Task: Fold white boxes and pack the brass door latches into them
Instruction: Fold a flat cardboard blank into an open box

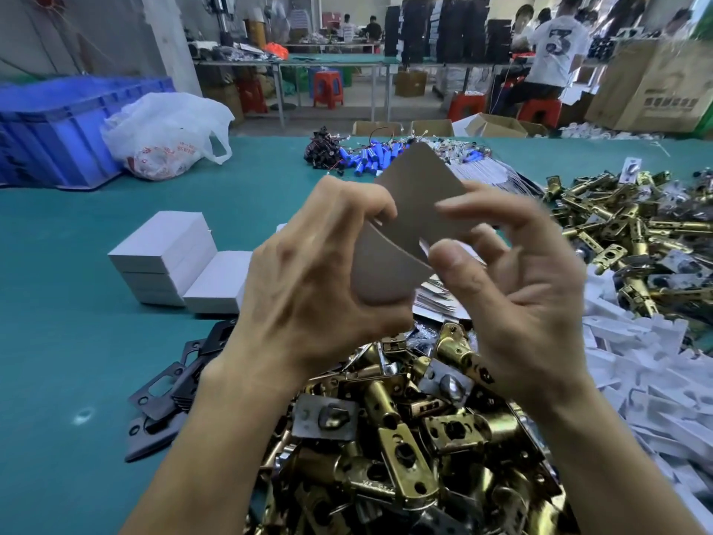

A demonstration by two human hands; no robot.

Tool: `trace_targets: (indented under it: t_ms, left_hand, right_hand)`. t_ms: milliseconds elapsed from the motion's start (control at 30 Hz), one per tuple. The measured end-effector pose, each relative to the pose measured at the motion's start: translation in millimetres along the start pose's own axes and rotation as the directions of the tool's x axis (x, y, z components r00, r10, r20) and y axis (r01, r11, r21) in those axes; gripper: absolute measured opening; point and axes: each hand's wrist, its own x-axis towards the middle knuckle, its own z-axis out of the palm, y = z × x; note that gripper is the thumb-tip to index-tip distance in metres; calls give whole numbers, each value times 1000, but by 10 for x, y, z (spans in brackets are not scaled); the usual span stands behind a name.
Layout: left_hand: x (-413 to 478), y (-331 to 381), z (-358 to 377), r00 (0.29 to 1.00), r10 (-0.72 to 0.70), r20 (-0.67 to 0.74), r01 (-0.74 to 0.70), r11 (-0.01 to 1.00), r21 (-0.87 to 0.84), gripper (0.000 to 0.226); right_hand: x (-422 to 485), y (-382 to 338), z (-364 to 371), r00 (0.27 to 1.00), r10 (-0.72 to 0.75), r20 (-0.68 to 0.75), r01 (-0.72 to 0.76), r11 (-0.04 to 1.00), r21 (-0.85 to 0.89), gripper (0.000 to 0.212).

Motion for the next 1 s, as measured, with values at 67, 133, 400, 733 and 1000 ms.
trace_targets:
  t_ms: [67, 133, 400, 733, 1000]
  left_hand:
    - [-9, -18, -1, 999, 21, 47, -23, 999, 40, 67]
    - [-21, -24, 21, 995, 39, 86, -45, 997, 67, 70]
    - [-21, -1, 60, 995, 30, 90, -32, 999, 20, 75]
    - [1, 68, -29, 991, 22, 131, -22, 1000, -8, 79]
    - [3, 102, -29, 992, 1, 128, -2, 1000, 14, 77]
  right_hand:
    - [26, -28, -22, 997, -63, -35, 65, 996, 64, 30]
    - [41, -31, -50, 998, -2, -56, 5, 998, 57, 36]
    - [-35, -30, -26, 994, 103, 29, -104, 993, 52, 9]
    - [-40, -16, 89, 972, 227, -60, -211, 957, 199, 20]
    - [-37, -32, 150, 929, 345, -133, -263, 870, 418, 10]
